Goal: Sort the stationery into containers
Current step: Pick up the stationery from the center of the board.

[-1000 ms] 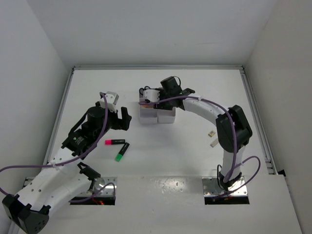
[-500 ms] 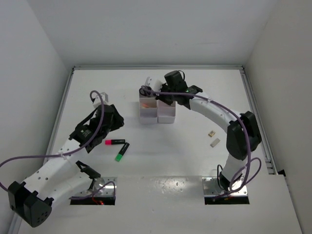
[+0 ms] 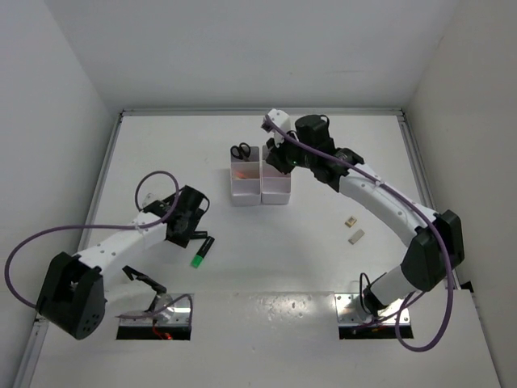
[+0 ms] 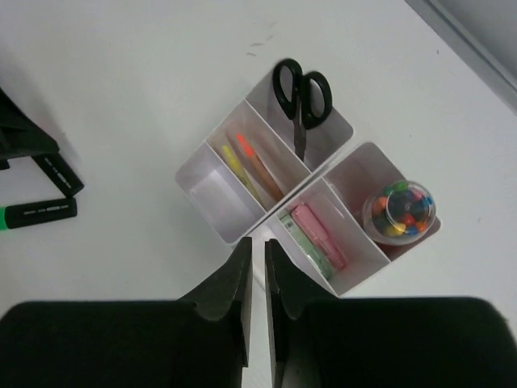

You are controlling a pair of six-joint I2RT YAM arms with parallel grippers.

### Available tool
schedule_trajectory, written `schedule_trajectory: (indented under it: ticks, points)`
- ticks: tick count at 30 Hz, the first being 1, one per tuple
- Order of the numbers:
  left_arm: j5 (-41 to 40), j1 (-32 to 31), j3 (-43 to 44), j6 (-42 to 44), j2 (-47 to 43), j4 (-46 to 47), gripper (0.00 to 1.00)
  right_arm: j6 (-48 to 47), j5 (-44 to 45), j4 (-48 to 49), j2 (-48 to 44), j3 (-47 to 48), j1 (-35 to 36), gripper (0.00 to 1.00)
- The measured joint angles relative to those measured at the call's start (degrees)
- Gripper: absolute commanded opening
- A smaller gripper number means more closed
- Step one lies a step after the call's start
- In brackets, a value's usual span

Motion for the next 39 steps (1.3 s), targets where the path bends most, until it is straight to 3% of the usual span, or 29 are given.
schedule_trajectory:
  ticks: [4,17,19,24,30,32,33,34,35,36,37,38,39]
  points:
    - [1.64,1.77,-1.18,-5.53,4.42,-0.04,0.63,1.70,2.40,1.09,0.02,-2.84,-0.59,0.17]
    - [3.32,10.14,2.82,-7.10,18.71,0.11,0.61,2.86,6.14,4.61,-3.82,-7.32,-1.75,0.17]
    - [3.37,10.45,3.56,-6.86,20.06,-0.20,0.56,2.91,6.43,5.31,-5.01,-7.65,-1.81,0.17]
    - [3.58,11.08,5.77,-6.25,22.64,-0.83,0.26,2.99,6.73,6.40,-7.37,-8.15,-2.23,0.17]
    - [3.82,11.13,7.19,-4.44,23.78,-1.40,0.16,3.02,6.86,7.21,-9.18,-9.49,-2.45,0.17]
    - [3.41,10.69,8.22,-2.62,23.56,-2.23,0.14,3.30,6.86,7.28,-9.66,-10.08,-2.62,0.51]
    - [3.08,10.49,9.20,-1.73,23.23,-2.82,0.11,3.58,6.78,7.30,-9.86,-10.32,-2.69,0.62]
    - [2.62,10.16,11.02,-0.33,22.75,-3.67,0.10,3.52,6.73,7.39,-10.03,-10.60,-2.73,0.66]
    - [1.95,9.49,13.79,1.38,22.21,-4.09,0.09,3.10,6.64,7.37,-10.23,-10.84,-2.82,0.61]
    - [1.29,8.70,16.61,3.41,21.70,-4.07,0.07,2.73,6.54,7.34,-10.38,-11.04,-2.89,0.49]
    - [0.44,8.04,18.95,5.95,21.40,-4.15,0.05,2.34,6.47,7.43,-10.47,-11.23,-2.93,0.18]
    - [-0.42,6.47,23.50,8.07,21.20,-3.80,0.05,1.77,6.45,7.50,-10.58,-11.50,-2.93,0.06]
    - [-1.66,5.07,27.04,10.45,21.18,-3.17,0.03,1.70,6.40,7.58,-10.67,-11.82,-2.93,0.00]
